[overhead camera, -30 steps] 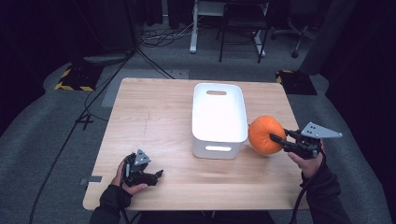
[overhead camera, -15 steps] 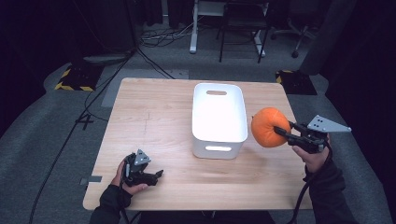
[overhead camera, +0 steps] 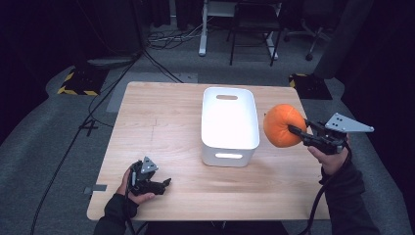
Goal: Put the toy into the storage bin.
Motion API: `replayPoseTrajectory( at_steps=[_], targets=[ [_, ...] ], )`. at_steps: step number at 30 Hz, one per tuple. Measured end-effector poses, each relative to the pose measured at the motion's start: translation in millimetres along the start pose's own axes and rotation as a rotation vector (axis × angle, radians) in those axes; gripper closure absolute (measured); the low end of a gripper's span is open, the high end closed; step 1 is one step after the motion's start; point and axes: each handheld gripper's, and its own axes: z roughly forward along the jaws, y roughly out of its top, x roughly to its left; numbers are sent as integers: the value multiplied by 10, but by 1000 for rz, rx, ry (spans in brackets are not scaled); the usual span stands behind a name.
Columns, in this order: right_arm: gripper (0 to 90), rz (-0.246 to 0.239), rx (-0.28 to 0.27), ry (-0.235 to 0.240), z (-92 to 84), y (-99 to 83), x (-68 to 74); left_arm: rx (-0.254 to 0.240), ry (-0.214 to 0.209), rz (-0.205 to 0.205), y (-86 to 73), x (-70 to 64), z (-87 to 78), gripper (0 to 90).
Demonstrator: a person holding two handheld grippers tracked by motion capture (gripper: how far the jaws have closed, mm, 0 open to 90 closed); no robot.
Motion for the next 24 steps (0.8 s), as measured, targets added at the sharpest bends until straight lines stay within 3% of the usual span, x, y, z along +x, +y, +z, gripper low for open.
replayPoseTrajectory(
  at_steps=[24],
  targets=[
    [593,-51,-53,29,29,366,115,0,0,1,0,0,0,148]
  ],
)
